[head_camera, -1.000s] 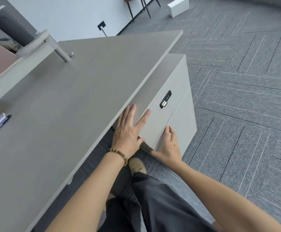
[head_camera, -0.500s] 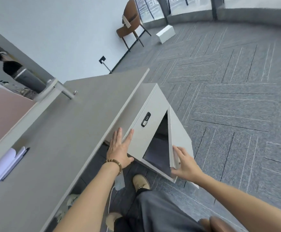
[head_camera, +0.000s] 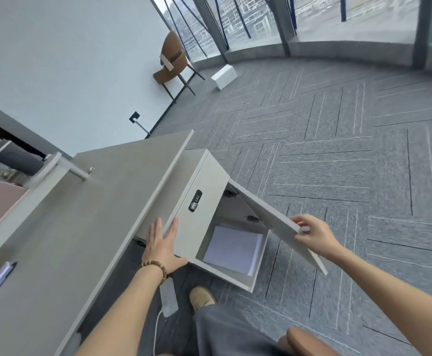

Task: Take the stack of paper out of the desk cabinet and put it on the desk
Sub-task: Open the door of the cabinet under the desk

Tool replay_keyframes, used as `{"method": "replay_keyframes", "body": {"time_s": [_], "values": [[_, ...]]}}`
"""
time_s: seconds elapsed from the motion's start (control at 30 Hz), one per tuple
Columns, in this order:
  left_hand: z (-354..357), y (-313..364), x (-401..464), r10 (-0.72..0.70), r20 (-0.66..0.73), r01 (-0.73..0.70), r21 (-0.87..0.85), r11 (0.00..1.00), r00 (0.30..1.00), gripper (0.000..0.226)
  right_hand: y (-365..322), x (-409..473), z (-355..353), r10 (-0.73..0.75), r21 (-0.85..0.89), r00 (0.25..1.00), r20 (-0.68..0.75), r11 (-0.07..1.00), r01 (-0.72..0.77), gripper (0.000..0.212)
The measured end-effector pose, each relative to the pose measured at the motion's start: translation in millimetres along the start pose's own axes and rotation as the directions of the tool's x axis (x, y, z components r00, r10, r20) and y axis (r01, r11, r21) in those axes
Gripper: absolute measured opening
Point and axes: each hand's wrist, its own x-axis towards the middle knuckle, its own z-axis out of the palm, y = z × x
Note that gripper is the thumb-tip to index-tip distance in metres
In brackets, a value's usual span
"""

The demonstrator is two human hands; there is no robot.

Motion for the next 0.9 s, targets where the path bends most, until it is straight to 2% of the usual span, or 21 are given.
{"method": "replay_keyframes", "body": {"time_s": [0.23, 0.37, 0.47, 0.6, 0.73, 0.9], "values": [[3, 5, 1, -0.022, -0.024, 0.023, 0.016, 1.0, 0.999, 0.122, 5, 30, -26, 0.028, -0.145, 0.985, -0.172, 0.988, -0.054, 0.037], [5, 5, 2, -0.022, -0.014, 0.022, 0.021, 1.0, 1.0, 0.124, 4, 50, -38, 0.031, -0.268, 0.987, -0.157, 0.961, -0.073, 0.04], [5, 4, 3, -0.019, -0.011, 0.019, 0.035, 0.999, 1.0, 0.124, 1, 61, -38, 0.004, -0.454, 0.989, -0.148, 0.888, -0.072, 0.06], [7, 4, 4, -0.032, -0.038, 0.033, 0.026, 0.999, 0.999, 0.124, -17, 80, -35, -0.152, -0.749, 0.975, -0.162, 0.662, -0.021, 0.079], [10, 9, 4, -0.021, -0.06, 0.024, 0.038, 0.999, 0.998, 0.124, -20, 98, -40, -0.075, -0.832, 0.992, -0.104, 0.553, -0.045, 0.106], [13, 6, 5, -0.034, -0.058, 0.037, 0.055, 0.998, 0.998, 0.123, -31, 112, -36, 0.002, -0.845, 0.999, -0.032, 0.535, -0.028, 0.118]]}}
